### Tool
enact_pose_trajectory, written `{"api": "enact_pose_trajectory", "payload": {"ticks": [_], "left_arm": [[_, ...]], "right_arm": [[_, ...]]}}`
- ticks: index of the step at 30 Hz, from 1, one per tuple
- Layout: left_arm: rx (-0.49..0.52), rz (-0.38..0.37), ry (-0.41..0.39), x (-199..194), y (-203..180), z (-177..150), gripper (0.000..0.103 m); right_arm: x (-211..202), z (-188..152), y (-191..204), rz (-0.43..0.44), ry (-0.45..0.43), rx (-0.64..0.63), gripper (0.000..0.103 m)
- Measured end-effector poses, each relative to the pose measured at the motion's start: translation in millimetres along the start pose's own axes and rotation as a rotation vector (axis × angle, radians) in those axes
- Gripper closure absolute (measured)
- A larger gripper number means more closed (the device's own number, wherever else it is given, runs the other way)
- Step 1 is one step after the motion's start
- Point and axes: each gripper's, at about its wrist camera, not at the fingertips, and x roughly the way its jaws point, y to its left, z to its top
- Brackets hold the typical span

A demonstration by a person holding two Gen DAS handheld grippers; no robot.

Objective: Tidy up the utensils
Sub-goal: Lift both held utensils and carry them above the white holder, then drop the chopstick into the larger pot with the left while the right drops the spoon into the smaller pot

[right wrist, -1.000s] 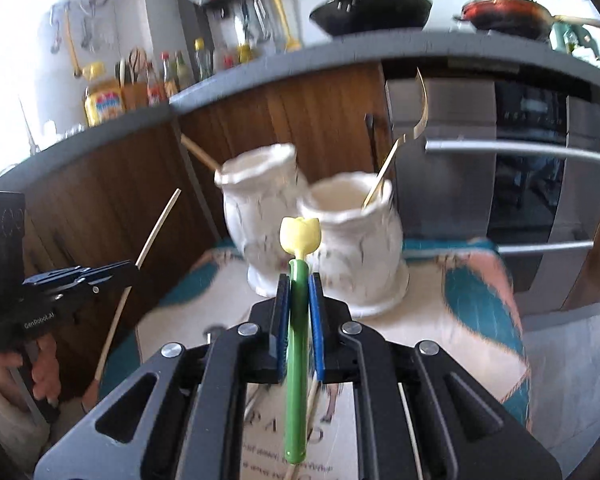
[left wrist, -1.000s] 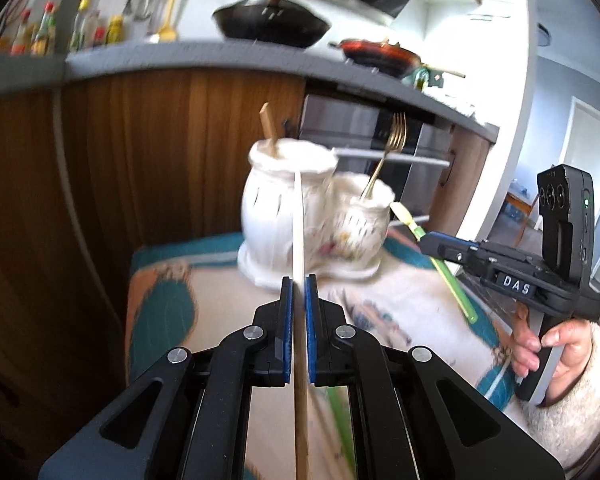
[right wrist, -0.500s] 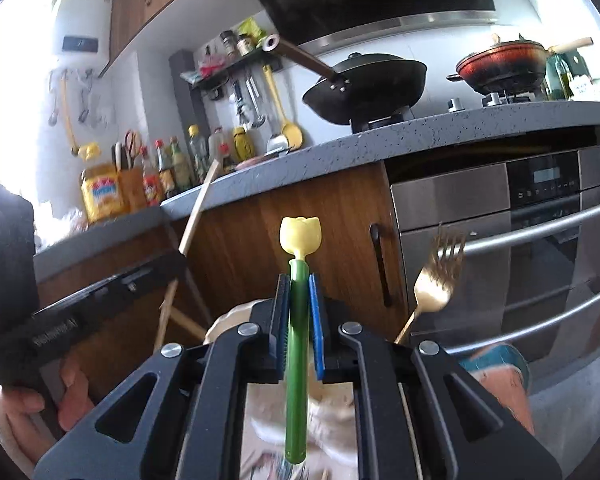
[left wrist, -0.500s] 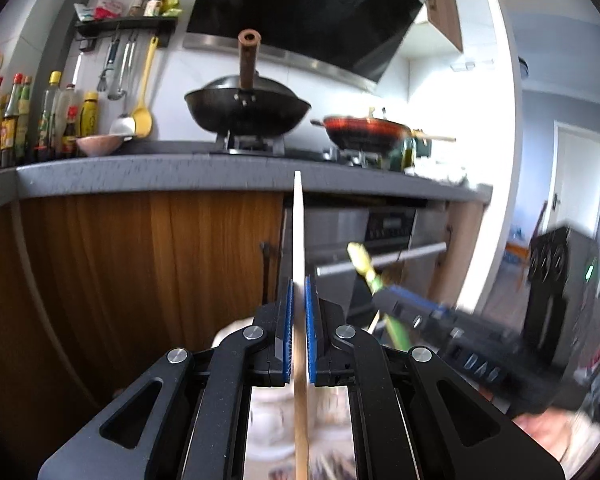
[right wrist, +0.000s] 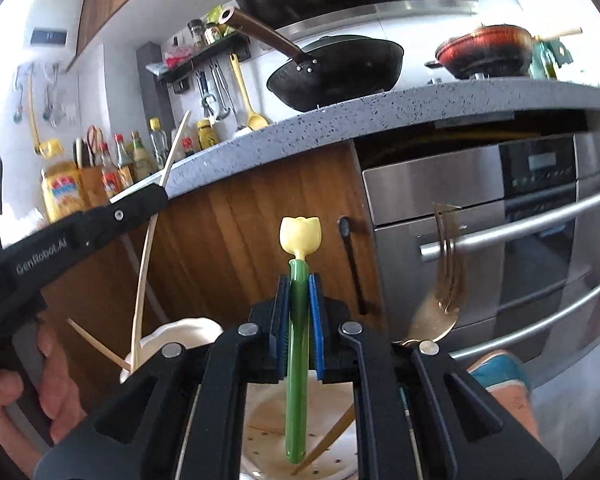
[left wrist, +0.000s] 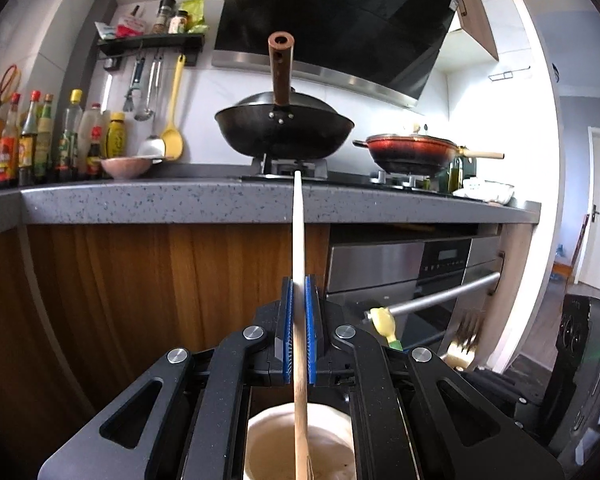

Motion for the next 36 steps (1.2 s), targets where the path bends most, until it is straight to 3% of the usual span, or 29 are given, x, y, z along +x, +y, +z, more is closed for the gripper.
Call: {"api": "enact_pose_trajectory", "payload": {"ticks": [8,16,23,33,34,36], "left_arm": [[0.068,-0.011,0.04,-7.9,-7.1,-10.3,0.096],[0.066,-0.033,0.149,-27.9,-2.1,-16.9,0.096],[0.148,0.02,0.228,-29.1,-13.1,-28.5,0.096],[0.158,0.042,0.262,-21.8,-16.2,-36.6,0.096],[0.154,0.04,0.261,-22.0,-15.8,-36.5,0.095],[0.148,0.037,0.254,-23.0,-16.4,-35.2,0.08]], "right_arm": [[-2.6,-16.5,9.1,-0.045,0.036,-0.097,0.093],[-24.0,-27.7,6.6,0.005,0.066,-0.073,0.093],[-29.5,-39.0,7.4,0.013,0.122,-0.063,0.093],[-31.1,-40.3,5.5,-0.008,0.157,-0.051,0.093],[-30.8,-40.1,5.3,-0.009,0.159,-0.051,0.093],[-30.0,-39.9,4.4,-0.012,0.163,-0.052,0.093]]}}
